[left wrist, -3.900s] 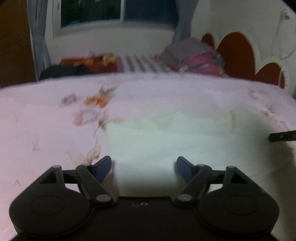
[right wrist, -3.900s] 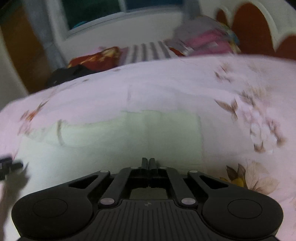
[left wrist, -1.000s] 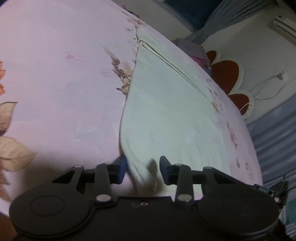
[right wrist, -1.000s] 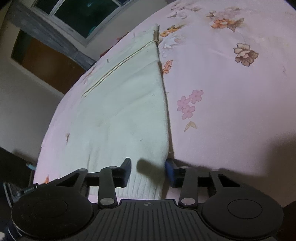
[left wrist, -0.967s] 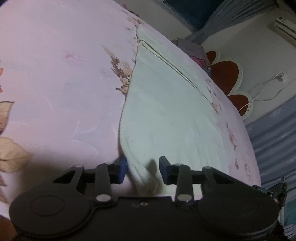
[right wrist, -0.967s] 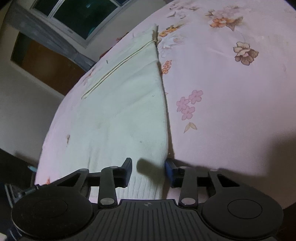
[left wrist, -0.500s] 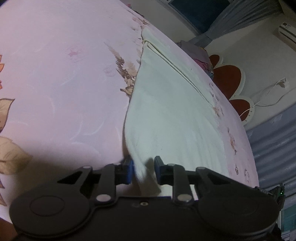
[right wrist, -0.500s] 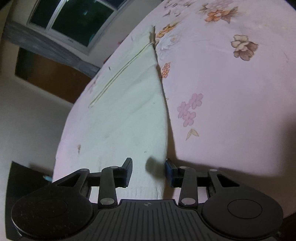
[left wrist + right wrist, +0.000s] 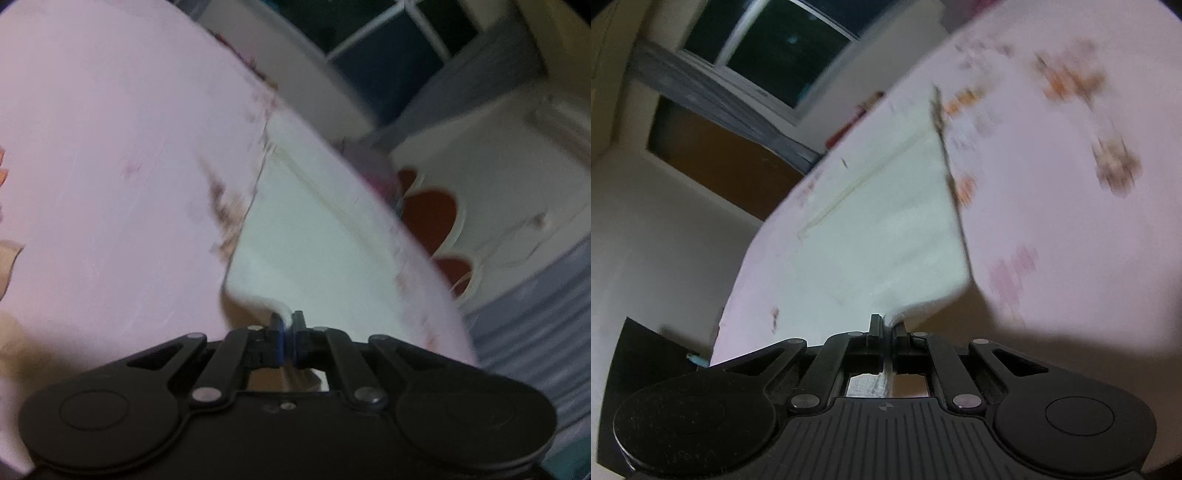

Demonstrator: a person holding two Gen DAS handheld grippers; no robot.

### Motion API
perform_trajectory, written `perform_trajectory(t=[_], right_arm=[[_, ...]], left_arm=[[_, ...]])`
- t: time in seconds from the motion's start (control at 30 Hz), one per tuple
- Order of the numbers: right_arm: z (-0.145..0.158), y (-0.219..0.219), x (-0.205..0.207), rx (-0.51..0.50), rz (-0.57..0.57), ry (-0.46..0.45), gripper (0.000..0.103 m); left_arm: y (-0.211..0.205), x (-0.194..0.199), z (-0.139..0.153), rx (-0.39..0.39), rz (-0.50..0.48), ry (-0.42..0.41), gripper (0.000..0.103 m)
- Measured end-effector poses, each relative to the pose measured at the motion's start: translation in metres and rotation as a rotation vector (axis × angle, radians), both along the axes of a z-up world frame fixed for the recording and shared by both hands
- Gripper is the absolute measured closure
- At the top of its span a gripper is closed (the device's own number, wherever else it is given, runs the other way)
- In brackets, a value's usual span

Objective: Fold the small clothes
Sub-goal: 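Grasp the ribbed hem with both tools and lift it, then fold the hem over the sweater body with both tools, then open them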

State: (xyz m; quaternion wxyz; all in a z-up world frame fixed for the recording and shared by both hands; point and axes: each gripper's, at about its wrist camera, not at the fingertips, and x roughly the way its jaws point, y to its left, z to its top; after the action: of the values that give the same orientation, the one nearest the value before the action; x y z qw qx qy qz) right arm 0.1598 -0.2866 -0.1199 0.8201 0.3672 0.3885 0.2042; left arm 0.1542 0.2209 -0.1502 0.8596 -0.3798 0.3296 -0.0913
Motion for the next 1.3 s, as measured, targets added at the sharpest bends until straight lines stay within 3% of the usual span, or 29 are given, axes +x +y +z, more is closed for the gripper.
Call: perform_trajectory(t=[0.23,0.47,0.57,0.73,0.9,1.0,1.03,1.07,1.13,1.17,1.2,1.3], right_arm=[[0.051,0.004,0.062,-0.008,-0.018,-0.12,0.1],[0.085,0.006,0.156,0.0,-0.106,-0.147,0.1],[0.096,0.006,0.2,-0.003,-0.129,-0.141,0.1],[0.054,0.008,0.288,-0.003,-0.165,0.009,0.1],[0.004,0.001,0.342,0.023,-0.203,0.125,0.1],[-0.012,-0.001,0.369,0.021,-0.212,0.157,0.1],[-0.014,-0.002,0.374,0.03,-0.216,0.151,0.1],[-0.016,-0.003,0.38,0.035,-0.222,0.129,0.099],[-0.017,-0.007,0.386,0.041,-0.254,0.076,0.093],[-0.017,-0.009,0.388,0.035,-0.277,0.058,0.074],[-0.016,-0.011,0.389,0.02,-0.293,0.04,0.067],[-0.009,-0.009,0.391,-0.081,-0.272,-0.005,0.065]], left_arm=[[0.0,0.051,0.04,-0.005,0.027,-0.115,0.1],[0.003,0.144,0.087,0.037,0.006,-0.211,0.1],[0.001,0.196,0.094,0.07,-0.02,-0.205,0.1],[0.001,0.286,0.053,0.097,-0.047,-0.063,0.1],[0.005,0.348,0.014,0.058,-0.062,0.027,0.1],[0.008,0.375,-0.001,0.06,-0.074,0.037,0.099],[0.009,0.384,-0.002,0.054,-0.082,0.018,0.098],[0.009,0.388,-0.003,0.038,-0.079,-0.017,0.089],[0.01,0.391,-0.001,0.032,-0.047,-0.082,0.037],[0.009,0.391,0.003,0.065,-0.035,-0.108,0.034],[0.008,0.394,0.006,0.102,-0.048,-0.119,0.039],[0.007,0.405,0.008,0.201,-0.12,-0.073,0.046]])
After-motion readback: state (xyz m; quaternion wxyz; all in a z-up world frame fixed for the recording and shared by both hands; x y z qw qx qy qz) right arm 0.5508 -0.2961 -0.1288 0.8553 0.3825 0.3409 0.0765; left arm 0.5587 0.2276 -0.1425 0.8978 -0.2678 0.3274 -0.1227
